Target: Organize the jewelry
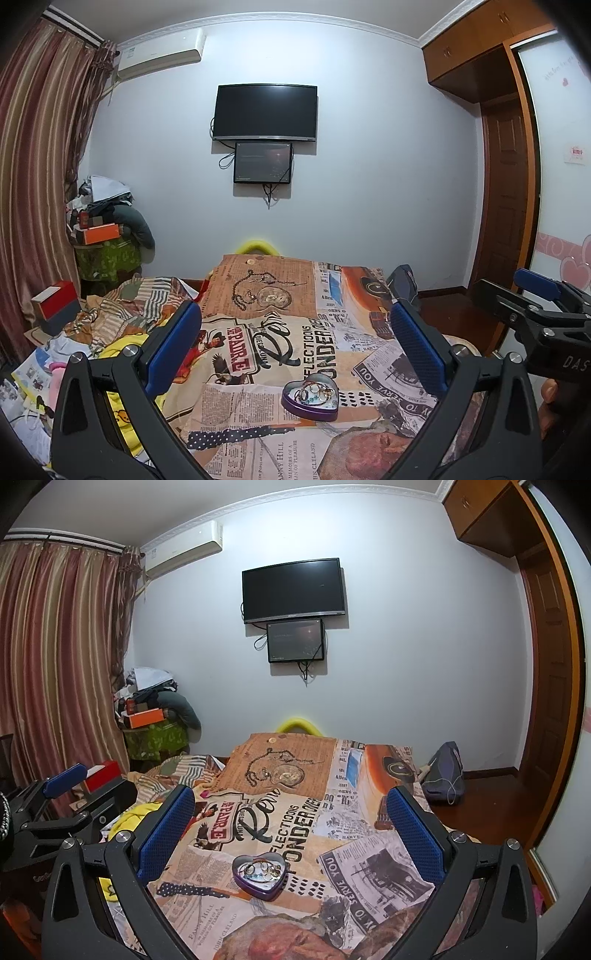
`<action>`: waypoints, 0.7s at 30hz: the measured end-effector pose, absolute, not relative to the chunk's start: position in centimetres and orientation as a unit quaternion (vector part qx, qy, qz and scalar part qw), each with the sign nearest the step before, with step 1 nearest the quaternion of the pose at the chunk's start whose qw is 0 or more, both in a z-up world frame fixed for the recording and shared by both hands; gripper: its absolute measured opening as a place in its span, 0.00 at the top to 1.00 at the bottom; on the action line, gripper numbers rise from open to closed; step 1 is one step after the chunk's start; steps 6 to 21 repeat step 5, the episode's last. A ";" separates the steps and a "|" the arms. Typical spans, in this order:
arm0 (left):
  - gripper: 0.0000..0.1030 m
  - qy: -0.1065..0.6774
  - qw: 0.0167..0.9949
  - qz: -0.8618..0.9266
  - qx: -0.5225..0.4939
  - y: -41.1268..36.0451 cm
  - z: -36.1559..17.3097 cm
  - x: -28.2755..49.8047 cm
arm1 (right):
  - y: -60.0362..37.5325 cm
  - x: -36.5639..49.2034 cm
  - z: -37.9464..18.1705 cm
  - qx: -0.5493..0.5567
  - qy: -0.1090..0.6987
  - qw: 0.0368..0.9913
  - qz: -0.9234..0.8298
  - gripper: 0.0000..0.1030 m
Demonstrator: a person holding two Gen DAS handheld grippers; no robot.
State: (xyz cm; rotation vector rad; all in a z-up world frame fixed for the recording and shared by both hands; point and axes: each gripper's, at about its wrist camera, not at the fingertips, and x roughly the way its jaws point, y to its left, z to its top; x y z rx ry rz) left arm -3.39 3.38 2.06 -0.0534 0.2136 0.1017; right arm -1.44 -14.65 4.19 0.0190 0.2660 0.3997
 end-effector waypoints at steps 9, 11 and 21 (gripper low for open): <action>0.00 0.107 0.993 0.050 -0.028 3.5 2.0 -3.4 | -14.6 -1.3 4.2 0.010 0.134 0.971 0.198 0.00; 0.00 0.107 0.993 0.050 -0.028 3.5 2.0 -3.4 | -14.6 -1.3 4.2 0.010 0.134 0.971 0.198 0.00; 0.00 0.107 0.993 0.050 -0.028 3.5 2.0 -3.4 | -14.6 -1.3 4.2 0.010 0.134 0.971 0.198 0.00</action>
